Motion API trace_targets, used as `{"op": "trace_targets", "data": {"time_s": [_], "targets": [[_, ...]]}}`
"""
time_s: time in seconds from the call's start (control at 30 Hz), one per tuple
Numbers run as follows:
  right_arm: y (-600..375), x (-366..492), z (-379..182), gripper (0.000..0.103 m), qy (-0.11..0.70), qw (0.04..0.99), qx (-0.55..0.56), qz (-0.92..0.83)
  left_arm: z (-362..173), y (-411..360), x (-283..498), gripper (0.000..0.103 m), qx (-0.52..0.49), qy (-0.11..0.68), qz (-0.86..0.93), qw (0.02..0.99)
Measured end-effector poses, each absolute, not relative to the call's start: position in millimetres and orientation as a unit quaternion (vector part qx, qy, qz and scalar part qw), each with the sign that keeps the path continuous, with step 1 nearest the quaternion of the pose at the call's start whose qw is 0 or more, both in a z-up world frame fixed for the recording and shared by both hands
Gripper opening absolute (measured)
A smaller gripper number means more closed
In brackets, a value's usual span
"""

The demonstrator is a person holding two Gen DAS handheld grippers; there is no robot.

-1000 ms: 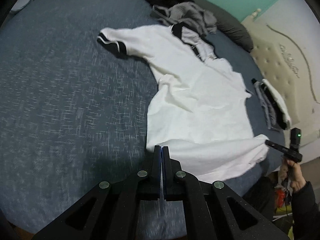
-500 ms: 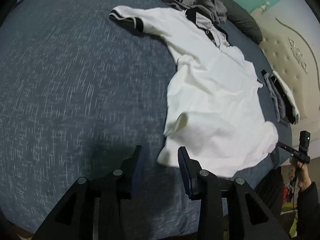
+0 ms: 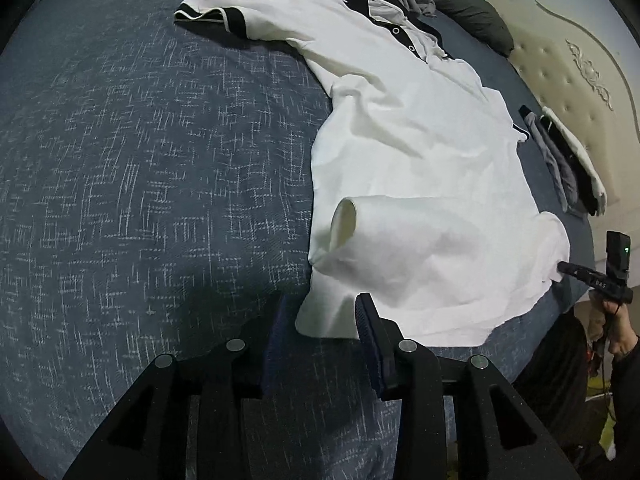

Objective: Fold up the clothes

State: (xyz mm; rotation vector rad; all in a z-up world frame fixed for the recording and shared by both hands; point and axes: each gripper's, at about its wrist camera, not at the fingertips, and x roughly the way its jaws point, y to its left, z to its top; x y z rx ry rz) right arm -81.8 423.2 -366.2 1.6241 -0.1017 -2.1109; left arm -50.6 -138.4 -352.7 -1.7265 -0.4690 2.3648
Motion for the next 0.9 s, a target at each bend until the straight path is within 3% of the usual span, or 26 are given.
{"op": "trace_targets", "data": {"time_s": [0.07,0.13,0.53,0.6,0.63,0.67,0.8,0.83,0.87,0.9], "targets": [[425.2,-80.9,-362.8,0.005,-0.036,0.236,0.590,-0.771,-353.9,-137.3,-50.9,0.010,-0.580,-0.150,0.796,0.088],[429.0,-80.2,-358.1,0.004,-0.035,0.235,0.587,-0.774,-354.7,-136.3,-50.6,0.003,-0.581,-0.143,0.796,0.088],[446.9,-79.9,-344.0,0.003,-0.054,0.230,0.577,-0.782,-330.7,-143.6,-35.9,0.003,-0.570,-0.139,0.804,0.096],[446.8,-82.4,-350.3,0.020,-0.068,0.221,0.585,-0.778,-327.6,-143.0,-35.3,0.003,-0.568,-0.138,0.806,0.096],[446.0,-82.1,-353.6,0.038,-0.070,0.219,0.586,-0.777,-326.8,-142.4,-35.2,0.003,-0.568,-0.137,0.806,0.096],[444.5,-81.4,-355.4,0.043,-0.070,0.220,0.586,-0.777,-326.0,-141.7,-35.1,0.003,-0.567,-0.136,0.807,0.096],[437.5,-80.0,-364.9,0.043,-0.066,0.220,0.592,-0.773,-322.4,-139.2,-35.9,0.003,-0.565,-0.130,0.809,0.096],[435.2,-79.6,-368.8,0.035,-0.061,0.219,0.597,-0.769,-321.1,-138.9,-35.7,0.003,-0.564,-0.129,0.810,0.097],[433.9,-78.6,-370.5,0.016,-0.057,0.220,0.599,-0.768,-319.7,-138.5,-35.6,0.003,-0.563,-0.128,0.811,0.097],[432.6,-77.6,-372.0,0.012,-0.054,0.222,0.600,-0.767,-317.6,-138.4,-35.2,0.003,-0.562,-0.127,0.812,0.098]]}}
